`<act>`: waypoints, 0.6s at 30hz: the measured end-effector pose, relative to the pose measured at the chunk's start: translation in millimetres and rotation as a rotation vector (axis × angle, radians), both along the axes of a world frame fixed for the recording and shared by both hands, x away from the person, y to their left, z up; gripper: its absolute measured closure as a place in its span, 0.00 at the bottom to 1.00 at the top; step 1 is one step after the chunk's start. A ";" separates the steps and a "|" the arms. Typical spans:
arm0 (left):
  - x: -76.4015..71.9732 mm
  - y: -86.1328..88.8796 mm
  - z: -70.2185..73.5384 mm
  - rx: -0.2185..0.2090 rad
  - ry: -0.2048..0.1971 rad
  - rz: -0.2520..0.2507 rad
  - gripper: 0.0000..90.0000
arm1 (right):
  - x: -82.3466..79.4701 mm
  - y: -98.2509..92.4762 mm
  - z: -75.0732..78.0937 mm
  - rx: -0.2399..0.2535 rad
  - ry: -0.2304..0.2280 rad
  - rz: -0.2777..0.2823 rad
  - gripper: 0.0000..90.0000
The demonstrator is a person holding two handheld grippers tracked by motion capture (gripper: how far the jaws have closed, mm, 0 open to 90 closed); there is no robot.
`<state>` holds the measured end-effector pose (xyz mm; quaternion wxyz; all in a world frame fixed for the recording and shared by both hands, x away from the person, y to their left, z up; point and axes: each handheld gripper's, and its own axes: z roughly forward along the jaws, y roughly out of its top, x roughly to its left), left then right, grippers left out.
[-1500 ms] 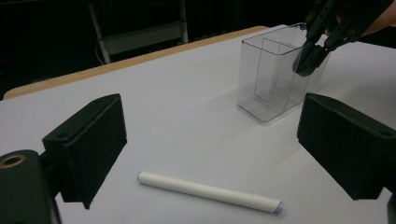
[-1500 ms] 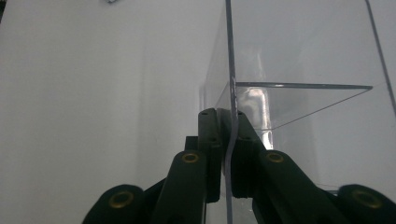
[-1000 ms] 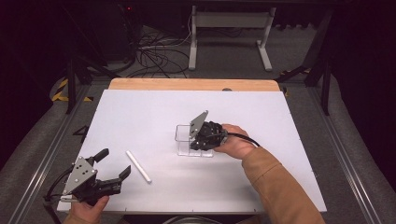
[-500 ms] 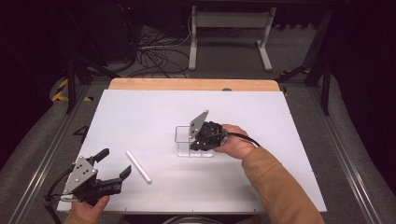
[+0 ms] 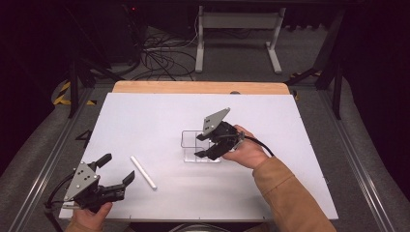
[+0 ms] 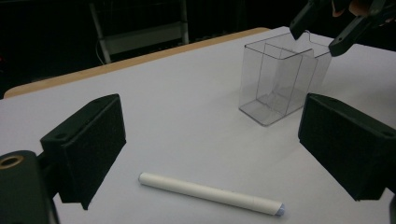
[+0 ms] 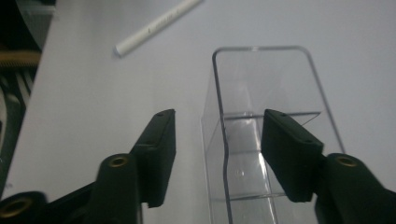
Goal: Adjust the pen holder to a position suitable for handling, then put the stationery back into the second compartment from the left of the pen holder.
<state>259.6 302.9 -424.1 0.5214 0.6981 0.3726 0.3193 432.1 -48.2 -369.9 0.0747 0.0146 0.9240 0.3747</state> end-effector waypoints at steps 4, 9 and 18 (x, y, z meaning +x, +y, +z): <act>-1.5 0.9 1.3 -0.004 -0.002 0.008 0.09 | -2.1 -4.2 7.8 0.073 -0.006 -0.044 0.28; -2.5 2.2 1.6 -0.005 -0.006 0.007 0.09 | -9.5 -4.5 14.0 0.155 -0.032 -0.094 0.14; -3.6 4.0 2.0 -0.007 -0.009 0.002 0.09 | -18.6 -3.0 18.3 0.274 -0.026 -0.141 0.07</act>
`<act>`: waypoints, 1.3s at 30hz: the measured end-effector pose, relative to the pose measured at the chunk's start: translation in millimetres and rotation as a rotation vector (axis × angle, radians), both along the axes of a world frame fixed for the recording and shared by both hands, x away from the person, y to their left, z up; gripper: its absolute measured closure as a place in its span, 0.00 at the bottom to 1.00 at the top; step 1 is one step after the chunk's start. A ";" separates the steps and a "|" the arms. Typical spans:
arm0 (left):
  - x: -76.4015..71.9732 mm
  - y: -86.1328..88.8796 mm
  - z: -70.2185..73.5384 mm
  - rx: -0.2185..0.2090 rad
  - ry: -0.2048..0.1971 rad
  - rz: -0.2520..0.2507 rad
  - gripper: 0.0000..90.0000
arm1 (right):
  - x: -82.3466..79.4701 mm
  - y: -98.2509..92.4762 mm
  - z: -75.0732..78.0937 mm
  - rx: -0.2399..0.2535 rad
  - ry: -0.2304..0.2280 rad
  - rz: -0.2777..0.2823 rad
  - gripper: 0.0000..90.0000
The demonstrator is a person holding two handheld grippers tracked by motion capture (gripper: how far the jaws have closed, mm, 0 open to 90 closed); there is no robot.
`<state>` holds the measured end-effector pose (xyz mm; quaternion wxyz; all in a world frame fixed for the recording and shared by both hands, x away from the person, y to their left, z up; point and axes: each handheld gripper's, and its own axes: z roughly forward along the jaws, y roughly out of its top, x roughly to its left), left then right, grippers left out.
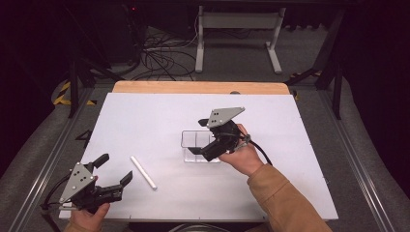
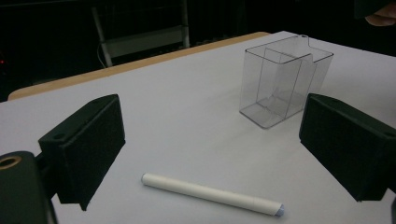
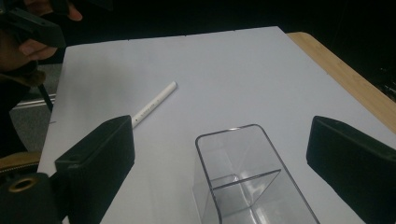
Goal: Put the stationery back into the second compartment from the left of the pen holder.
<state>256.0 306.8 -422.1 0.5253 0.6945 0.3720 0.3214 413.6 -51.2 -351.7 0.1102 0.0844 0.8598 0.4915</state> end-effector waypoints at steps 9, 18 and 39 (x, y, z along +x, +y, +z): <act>-1.7 -0.2 0.0 0.000 -0.005 0.003 0.09 | -6.0 4.2 4.8 0.082 0.023 -0.016 0.04; -1.6 0.5 0.0 0.001 -0.006 0.016 0.09 | -7.8 11.2 3.2 0.124 0.035 -0.060 0.01; -4.2 2.5 0.0 -0.005 -0.005 0.025 0.09 | -30.5 51.4 0.5 0.032 -0.008 -0.097 0.19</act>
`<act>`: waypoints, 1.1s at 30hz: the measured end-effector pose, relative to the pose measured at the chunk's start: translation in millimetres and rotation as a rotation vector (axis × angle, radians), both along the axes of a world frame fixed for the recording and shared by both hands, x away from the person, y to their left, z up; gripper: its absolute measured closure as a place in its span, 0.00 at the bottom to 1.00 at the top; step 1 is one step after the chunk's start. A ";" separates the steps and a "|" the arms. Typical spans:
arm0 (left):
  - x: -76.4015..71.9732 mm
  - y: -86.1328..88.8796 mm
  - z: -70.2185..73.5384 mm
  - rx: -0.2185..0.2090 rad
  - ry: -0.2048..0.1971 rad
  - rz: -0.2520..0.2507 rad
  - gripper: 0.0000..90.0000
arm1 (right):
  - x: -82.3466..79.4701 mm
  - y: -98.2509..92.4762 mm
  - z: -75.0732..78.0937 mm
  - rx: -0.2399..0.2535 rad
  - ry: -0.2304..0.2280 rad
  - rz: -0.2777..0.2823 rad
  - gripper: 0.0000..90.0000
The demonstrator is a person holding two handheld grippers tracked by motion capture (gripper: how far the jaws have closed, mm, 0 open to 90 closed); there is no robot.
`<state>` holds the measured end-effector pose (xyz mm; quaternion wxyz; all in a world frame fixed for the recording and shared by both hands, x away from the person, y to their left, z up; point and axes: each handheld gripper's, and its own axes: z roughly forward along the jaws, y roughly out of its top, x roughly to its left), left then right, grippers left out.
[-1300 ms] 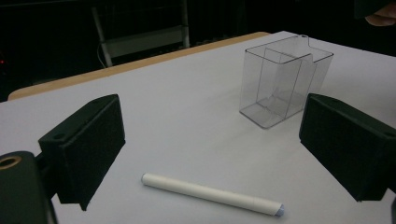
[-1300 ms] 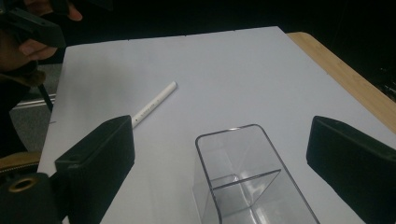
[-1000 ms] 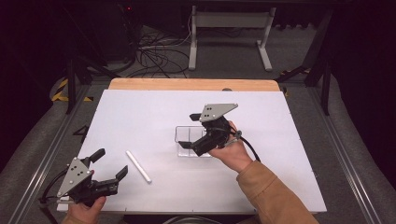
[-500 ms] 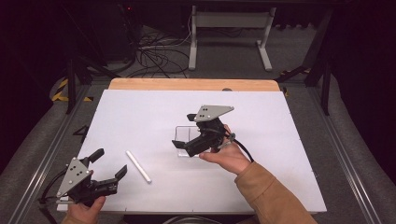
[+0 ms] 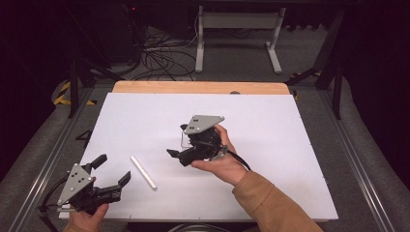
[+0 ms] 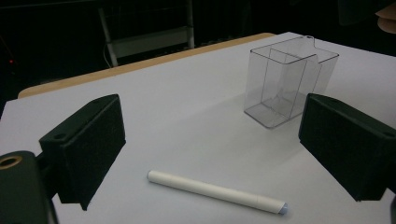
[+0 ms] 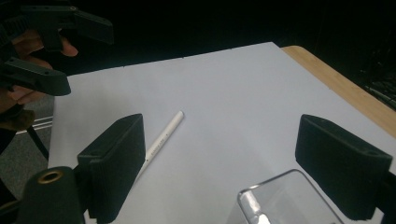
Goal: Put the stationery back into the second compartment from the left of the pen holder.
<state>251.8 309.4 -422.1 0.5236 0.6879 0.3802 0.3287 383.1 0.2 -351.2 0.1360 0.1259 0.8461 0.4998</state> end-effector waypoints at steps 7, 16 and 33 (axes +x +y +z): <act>-3.0 2.2 -0.6 0.000 0.001 0.004 0.09 | 1.1 22.4 -10.0 -0.020 0.050 0.003 0.28; -6.7 5.2 -1.2 -0.003 0.000 0.017 0.09 | 7.0 54.3 -33.5 -0.128 0.163 -0.018 0.40; -5.5 6.4 -1.5 -0.001 -0.005 0.021 0.09 | 10.9 93.8 -69.1 -0.223 0.246 0.000 0.33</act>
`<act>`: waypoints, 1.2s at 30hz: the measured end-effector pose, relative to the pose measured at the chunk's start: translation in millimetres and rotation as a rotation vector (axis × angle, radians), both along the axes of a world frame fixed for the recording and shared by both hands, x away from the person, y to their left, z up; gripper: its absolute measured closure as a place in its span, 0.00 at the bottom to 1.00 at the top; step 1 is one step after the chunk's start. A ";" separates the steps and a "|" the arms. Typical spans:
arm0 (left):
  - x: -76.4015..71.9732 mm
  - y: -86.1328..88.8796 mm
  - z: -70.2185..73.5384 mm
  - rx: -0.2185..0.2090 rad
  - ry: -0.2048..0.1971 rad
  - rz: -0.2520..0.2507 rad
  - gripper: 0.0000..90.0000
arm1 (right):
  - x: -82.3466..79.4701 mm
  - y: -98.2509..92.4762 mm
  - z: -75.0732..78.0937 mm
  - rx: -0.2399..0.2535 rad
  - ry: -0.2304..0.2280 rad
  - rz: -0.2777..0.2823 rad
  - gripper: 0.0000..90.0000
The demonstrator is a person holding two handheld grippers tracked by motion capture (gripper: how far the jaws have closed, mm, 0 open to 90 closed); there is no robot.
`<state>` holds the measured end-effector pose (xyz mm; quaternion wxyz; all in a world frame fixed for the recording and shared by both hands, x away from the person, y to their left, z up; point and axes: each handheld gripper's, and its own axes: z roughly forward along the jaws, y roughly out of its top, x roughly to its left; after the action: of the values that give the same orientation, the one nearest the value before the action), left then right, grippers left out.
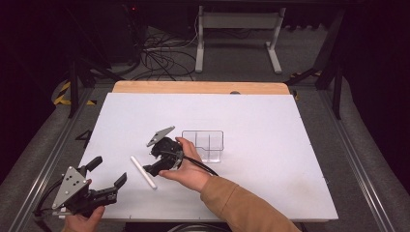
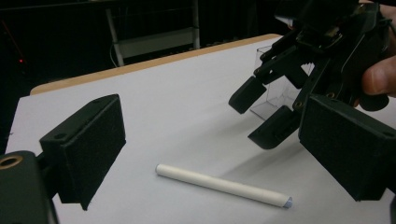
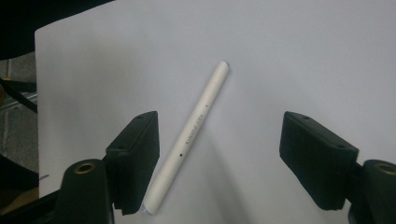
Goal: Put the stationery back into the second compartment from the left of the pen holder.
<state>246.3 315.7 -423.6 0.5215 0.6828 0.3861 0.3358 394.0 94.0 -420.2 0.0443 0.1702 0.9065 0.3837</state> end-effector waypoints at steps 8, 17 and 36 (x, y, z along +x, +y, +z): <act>0.8 1.1 0.4 -0.013 0.001 -0.001 0.09 | -3.8 10.1 -6.8 -0.005 0.003 -0.017 0.39; 1.5 1.5 0.2 -0.016 0.001 -0.001 0.09 | -2.9 22.1 -17.5 -0.029 0.039 -0.034 0.47; 2.5 2.1 0.5 -0.013 -0.002 -0.005 0.09 | -0.5 45.0 -34.9 -0.073 0.121 -0.152 0.67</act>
<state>248.8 317.8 -423.1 0.5271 0.6800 0.3861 0.3327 393.5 139.1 -455.1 0.0246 0.2599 0.9053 0.3350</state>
